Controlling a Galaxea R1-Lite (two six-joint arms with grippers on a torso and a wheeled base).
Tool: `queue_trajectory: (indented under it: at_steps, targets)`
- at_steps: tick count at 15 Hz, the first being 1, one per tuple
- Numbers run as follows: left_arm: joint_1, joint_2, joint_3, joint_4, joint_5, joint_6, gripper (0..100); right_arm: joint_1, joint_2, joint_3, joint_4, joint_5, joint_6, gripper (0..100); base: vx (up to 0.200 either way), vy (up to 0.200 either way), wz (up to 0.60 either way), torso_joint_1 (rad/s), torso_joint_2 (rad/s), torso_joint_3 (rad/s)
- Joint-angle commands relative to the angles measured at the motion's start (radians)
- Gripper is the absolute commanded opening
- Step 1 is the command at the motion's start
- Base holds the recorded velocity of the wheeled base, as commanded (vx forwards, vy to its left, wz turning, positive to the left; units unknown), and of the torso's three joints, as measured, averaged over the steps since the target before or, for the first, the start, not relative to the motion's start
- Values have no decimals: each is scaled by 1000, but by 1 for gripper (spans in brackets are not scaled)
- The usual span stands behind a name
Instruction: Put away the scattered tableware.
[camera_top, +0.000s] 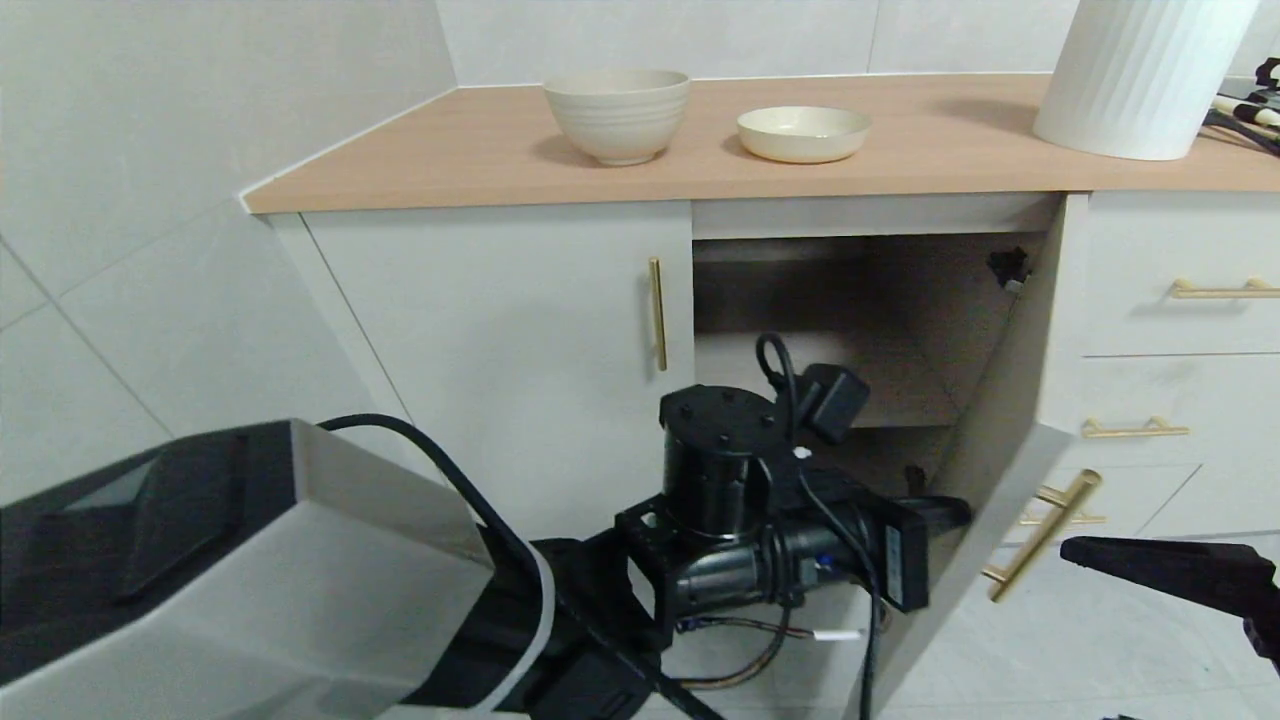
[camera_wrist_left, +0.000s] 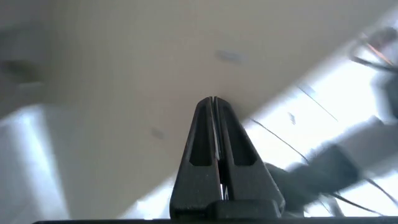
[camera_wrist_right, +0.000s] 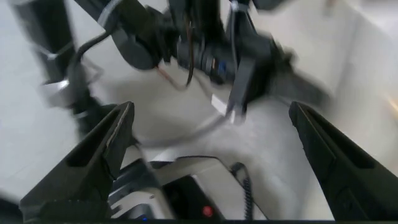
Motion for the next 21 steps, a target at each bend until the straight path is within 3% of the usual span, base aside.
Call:
queue_trajectory:
  at_steps: [1,3,5,7,10,12,13,14,15,18,21]
  targets:
    - [-92,-22,14,0,6,0,0,0,-35,7,0,36,-1,100,0,0,0,0,0,0]
    - [-105,-23,32,-1,10,0,0,0,-45,13,0,53,-4,100,0,0,0,0,0,0]
    - [-86,-43,39,-6,62,-2,0,0,-41,13,0,53,-4,100,0,0,0,0,0,0]
    - [-75,-79,62,-7,72,-2,0,0,-36,13,0,53,-4,100,0,0,0,0,0,0]
    - [37,-243,184,-1,72,1,0,-1,20,13,0,48,-1,100,0,0,0,0,0,0]
    - [63,-281,220,0,72,1,0,-1,40,11,0,45,-1,100,0,0,0,0,0,0]
    - [198,-454,359,54,73,32,0,-6,154,-15,-8,16,1,100,0,0,0,0,0,0]
    - [283,-540,408,117,82,84,0,-9,221,-50,-9,-15,1,100,0,0,0,0,0,0]
    - [359,-615,431,194,105,113,0,-18,286,-98,-11,-45,1,100,0,0,0,0,0,0]
    - [507,-818,428,467,177,122,0,-27,448,-240,-26,-162,-1,100,0,0,0,0,0,0]
    - [591,-941,425,608,183,125,0,-66,570,-374,-20,-231,4,100,0,0,0,0,0,0]
